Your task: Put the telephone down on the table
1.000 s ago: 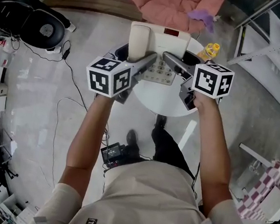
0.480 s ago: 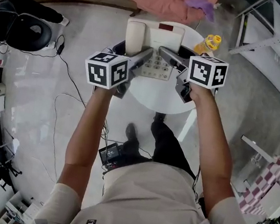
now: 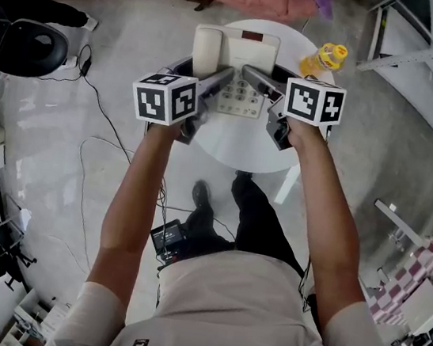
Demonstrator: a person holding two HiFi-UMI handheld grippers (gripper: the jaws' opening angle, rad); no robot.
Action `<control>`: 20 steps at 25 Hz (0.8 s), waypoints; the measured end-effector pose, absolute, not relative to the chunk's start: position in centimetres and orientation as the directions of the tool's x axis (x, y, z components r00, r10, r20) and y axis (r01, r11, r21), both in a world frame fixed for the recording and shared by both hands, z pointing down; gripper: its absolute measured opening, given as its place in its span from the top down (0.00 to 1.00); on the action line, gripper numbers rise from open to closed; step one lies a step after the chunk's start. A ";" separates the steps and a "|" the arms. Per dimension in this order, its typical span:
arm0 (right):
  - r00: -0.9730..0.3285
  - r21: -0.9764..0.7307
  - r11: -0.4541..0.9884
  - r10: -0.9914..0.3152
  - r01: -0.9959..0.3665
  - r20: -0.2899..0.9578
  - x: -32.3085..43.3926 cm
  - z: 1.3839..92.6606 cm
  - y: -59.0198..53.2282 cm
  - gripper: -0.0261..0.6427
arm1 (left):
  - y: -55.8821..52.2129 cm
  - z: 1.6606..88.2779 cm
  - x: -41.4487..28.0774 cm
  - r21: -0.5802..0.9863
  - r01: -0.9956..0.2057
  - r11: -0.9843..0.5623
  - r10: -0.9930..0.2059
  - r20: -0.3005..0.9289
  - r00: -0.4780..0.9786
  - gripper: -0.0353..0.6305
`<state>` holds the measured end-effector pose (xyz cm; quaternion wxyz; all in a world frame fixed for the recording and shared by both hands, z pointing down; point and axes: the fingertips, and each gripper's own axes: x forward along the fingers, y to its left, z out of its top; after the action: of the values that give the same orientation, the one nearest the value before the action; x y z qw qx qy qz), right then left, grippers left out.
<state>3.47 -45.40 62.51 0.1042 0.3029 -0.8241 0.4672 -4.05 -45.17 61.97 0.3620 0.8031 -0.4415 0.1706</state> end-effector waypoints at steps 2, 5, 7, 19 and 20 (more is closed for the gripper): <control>-0.795 -0.713 0.367 -0.394 -0.597 0.462 3.5 63.7 -45.6 0.57 | -45.4 63.2 -4.0 0.436 -0.835 -0.334 -0.579 0.604 0.547 0.41; -0.793 -0.719 0.351 -0.385 -0.600 0.473 3.7 65.6 -45.8 0.57 | -45.4 65.1 -3.7 0.457 -0.832 -0.313 -0.563 0.617 0.550 0.41; -0.790 -0.719 0.345 -0.382 -0.603 0.479 3.7 66.7 -46.1 0.57 | -45.6 66.3 -3.7 0.465 -0.833 -0.300 -0.558 0.622 0.549 0.41; -0.769 -0.726 0.282 -0.378 -0.627 0.516 3.6 72.9 -47.1 0.57 | -46.3 73.0 -3.5 0.524 -0.822 -0.223 -0.508 0.657 0.557 0.42; -0.767 -0.726 0.279 -0.375 -0.628 0.520 3.6 73.3 -47.1 0.57 | -46.3 73.4 -3.6 0.525 -0.822 -0.219 -0.505 0.660 0.556 0.42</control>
<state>3.62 -47.14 73.33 0.1242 0.3176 -0.7900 0.5095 -3.55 -46.33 73.39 0.4473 0.7603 -0.4364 0.1774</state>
